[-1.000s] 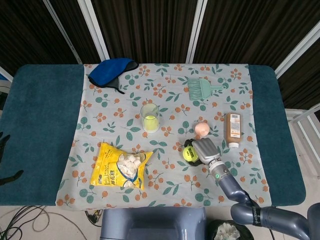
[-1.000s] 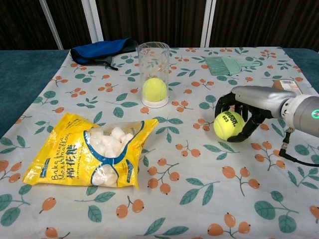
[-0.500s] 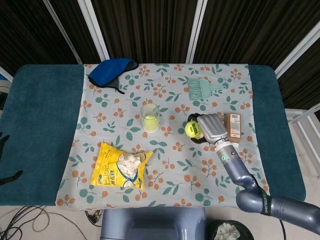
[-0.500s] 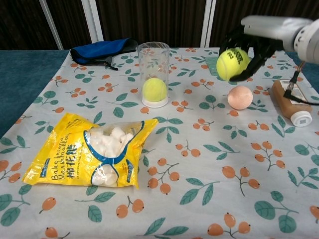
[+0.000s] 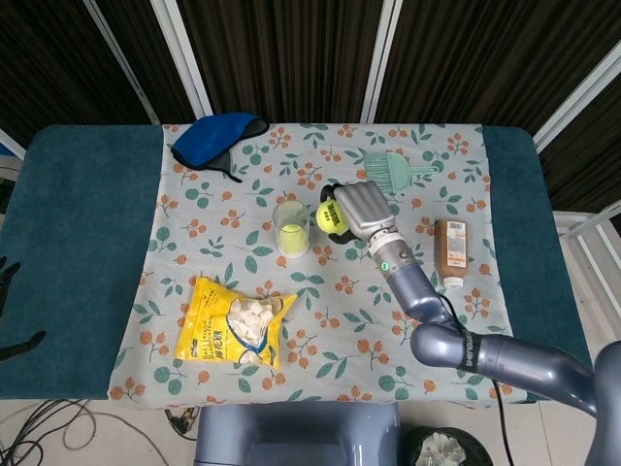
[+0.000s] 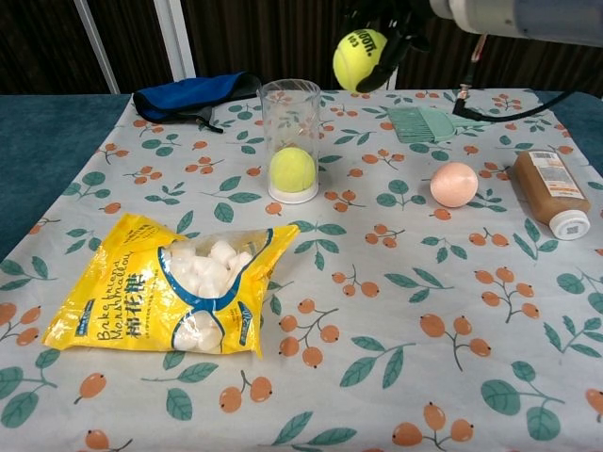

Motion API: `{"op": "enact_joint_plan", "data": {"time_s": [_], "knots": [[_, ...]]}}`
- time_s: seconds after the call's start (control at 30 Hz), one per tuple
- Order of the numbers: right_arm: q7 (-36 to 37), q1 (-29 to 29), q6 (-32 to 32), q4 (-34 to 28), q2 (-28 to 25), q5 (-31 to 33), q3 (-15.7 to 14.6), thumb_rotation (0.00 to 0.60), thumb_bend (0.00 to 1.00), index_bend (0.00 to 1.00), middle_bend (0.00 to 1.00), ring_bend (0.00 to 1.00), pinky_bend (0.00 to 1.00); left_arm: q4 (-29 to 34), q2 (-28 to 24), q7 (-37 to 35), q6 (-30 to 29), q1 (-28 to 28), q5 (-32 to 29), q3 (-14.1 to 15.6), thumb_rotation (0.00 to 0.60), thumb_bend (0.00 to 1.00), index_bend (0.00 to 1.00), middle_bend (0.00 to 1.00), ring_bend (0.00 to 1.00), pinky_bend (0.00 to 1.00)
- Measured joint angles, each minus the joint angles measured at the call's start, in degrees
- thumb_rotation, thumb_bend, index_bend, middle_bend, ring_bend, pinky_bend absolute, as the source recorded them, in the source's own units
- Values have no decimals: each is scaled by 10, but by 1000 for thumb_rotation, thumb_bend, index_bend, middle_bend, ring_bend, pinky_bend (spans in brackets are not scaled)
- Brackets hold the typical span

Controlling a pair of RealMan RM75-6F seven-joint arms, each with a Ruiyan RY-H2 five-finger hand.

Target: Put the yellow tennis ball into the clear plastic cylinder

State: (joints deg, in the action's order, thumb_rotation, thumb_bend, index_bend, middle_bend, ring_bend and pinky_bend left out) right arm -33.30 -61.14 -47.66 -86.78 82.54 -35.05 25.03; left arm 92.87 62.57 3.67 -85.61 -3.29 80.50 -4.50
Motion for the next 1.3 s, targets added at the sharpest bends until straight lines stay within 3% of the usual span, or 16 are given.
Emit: {"op": "enact_joint_plan", "data": {"time_s": [0.2, 0.43, 0.53, 0.57, 0.6, 0.67, 0.7, 0.83, 1.0, 1.3], "knots": [[-28, -75, 7, 71, 52, 77, 13, 600, 316, 665, 503, 534, 839, -1, -2, -8, 3, 0, -6, -2, 600, 9, 86, 0, 0, 0], [-52, -135, 4, 147, 101, 123, 18, 600, 316, 663, 492, 523, 873, -3, -6, -17, 4, 1, -9, -4, 600, 9, 86, 0, 0, 0], [-59, -152, 3, 165, 115, 141, 19, 600, 315, 580, 431, 456, 887, -4, -7, -22, 4, 1, -11, -5, 600, 9, 86, 0, 0, 0], [-60, -155, 3, 166, 118, 145, 19, 600, 315, 512, 385, 414, 817, -4, -8, -23, 4, 1, -12, -6, 600, 9, 86, 0, 0, 0], [-60, -158, 4, 166, 120, 147, 18, 600, 315, 472, 358, 391, 677, -4, -9, -25, 4, 1, -13, -6, 600, 9, 86, 0, 0, 0], [-60, -159, 7, 165, 120, 151, 16, 600, 316, 406, 308, 352, 218, -5, -9, -26, 3, 2, -14, -7, 600, 9, 86, 0, 0, 0], [-60, -160, 8, 163, 120, 155, 15, 600, 316, 400, 302, 347, 133, -5, -10, -27, 2, 2, -15, -8, 600, 9, 86, 0, 0, 0], [-58, -163, 6, 156, 120, 168, 13, 600, 314, 352, 256, 308, 108, -5, -12, -31, -2, 4, -16, -9, 600, 9, 86, 0, 0, 0], [-58, -165, 4, 148, 114, 176, 9, 600, 315, 197, 123, 206, 40, -6, -12, -31, -1, 5, -19, -10, 600, 9, 86, 0, 0, 0], [-78, -172, -9, 120, 84, 218, 5, 600, 315, 183, 96, 175, 26, -4, -11, -26, -1, 5, -21, -10, 600, 9, 86, 0, 0, 0]]}}
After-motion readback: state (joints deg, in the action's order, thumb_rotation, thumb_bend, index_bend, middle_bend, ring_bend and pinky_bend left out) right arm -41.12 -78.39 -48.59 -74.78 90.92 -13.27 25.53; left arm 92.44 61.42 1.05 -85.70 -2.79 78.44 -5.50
